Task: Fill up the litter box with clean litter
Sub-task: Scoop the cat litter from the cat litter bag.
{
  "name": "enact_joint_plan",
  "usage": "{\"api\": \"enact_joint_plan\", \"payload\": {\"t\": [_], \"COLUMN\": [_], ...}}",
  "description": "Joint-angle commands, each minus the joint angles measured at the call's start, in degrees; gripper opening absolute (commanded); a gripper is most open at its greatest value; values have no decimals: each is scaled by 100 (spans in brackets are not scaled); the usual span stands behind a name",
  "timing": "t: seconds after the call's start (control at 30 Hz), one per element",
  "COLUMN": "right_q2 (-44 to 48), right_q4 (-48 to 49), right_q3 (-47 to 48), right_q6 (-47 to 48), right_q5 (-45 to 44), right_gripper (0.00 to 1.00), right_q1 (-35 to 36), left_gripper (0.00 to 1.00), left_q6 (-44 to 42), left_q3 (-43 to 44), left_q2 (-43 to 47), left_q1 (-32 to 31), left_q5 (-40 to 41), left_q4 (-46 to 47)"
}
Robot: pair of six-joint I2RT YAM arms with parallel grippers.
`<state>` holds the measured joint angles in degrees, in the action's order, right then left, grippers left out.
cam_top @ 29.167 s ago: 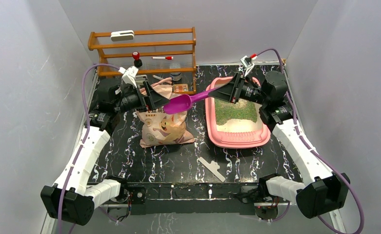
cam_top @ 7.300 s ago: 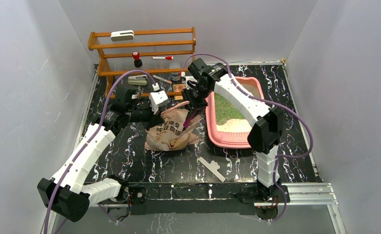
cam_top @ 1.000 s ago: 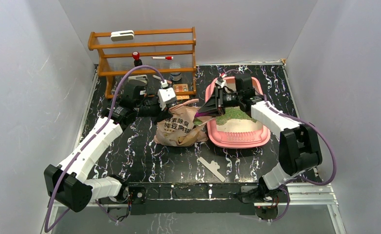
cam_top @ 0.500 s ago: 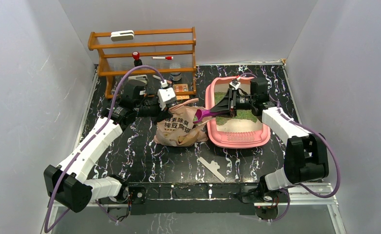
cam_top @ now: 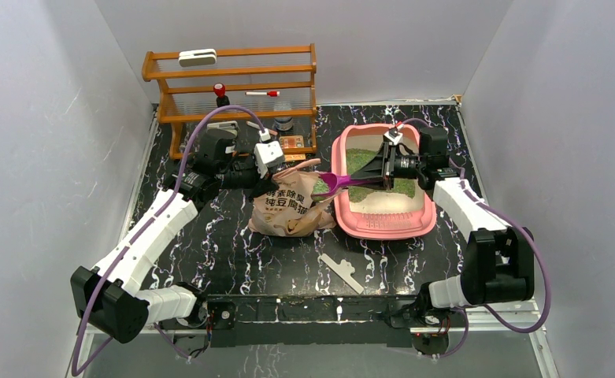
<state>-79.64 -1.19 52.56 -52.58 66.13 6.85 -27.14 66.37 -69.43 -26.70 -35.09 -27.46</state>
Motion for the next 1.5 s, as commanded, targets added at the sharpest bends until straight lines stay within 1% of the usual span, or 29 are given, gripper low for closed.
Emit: {"api": "enact_joint_plan", "payload": {"t": [0.0,0.13,0.2,0.3,0.37,0.4,0.47,0.57,0.6,0.67,0.7,0.77,0.8,0.87,0.9,1.0,1.03,1.1,1.13,1.23,1.33,1.4,1.47], "right_q2": [208,64,20,88,102,73,-10,1,34,91,111,56,5,-37,-57,-37,9,83,53,-7,-44,-146,-156], "right_q4": [-176,-645,-1243,-2187,-2440,-2479,-2274,-2300,-2176,-1731,-1791,-2508,-2682,-2382,-2338,-3068,-2999,-2310,-2355,-3079,-2928,-3272,-3502], "right_q3": [10,216,560,1010,1129,1161,1129,1160,1100,961,1051,1415,1533,1458,1456,1681,1617,1327,1406,1714,1771,1931,1985], "right_q6": [226,566,1038,1738,1957,1993,1777,1812,1763,1346,1397,1893,2014,1770,1798,2326,2249,1710,1746,2181,2147,2378,2598], "right_q5": [178,-167,-420,-726,-755,-751,-589,-705,-659,-426,-529,-966,-1069,-864,-827,-1262,-1140,-866,-978,-1499,-1366,-1556,-1645], "right_gripper": [0,0,0,0,0,0,0,0,0,0,0,0,0,0,0,0,0,0,0,0,0,0,0], "right_q1": [-23,240,363,8,-121,-74,128,272,236,191,238,271,273,341,407,340,261,307,384,427,615,666,539], "left_gripper": [0,0,0,0,0,0,0,0,0,0,0,0,0,0,0,0,0,0,0,0,0,0,0], "left_q6": [77,99,111,121,121,113,116,191,213,211,209,213,217,217,230,244,244,229,227,277,279,295,313], "left_q3": [134,167,191,189,139,104,66,109,126,117,108,110,103,88,90,130,108,44,17,49,26,39,72], "left_q2": [254,246,237,272,325,344,334,265,262,300,314,339,355,353,340,316,341,388,388,367,370,345,354], "left_q1": [-12,-11,-11,-13,-11,-11,-11,-11,-11,-11,-11,-11,-11,-11,-11,-11,-11,-11,-11,-11,-11,-11,-13], "left_q5": [-322,-364,-370,-322,-299,-296,-297,-330,-342,-347,-323,-294,-290,-305,-305,-279,-280,-271,-258,-251,-264,-245,-238], "left_q4": [202,266,285,282,277,281,312,312,312,315,312,312,318,319,329,281,277,320,336,329,355,356,334]}}
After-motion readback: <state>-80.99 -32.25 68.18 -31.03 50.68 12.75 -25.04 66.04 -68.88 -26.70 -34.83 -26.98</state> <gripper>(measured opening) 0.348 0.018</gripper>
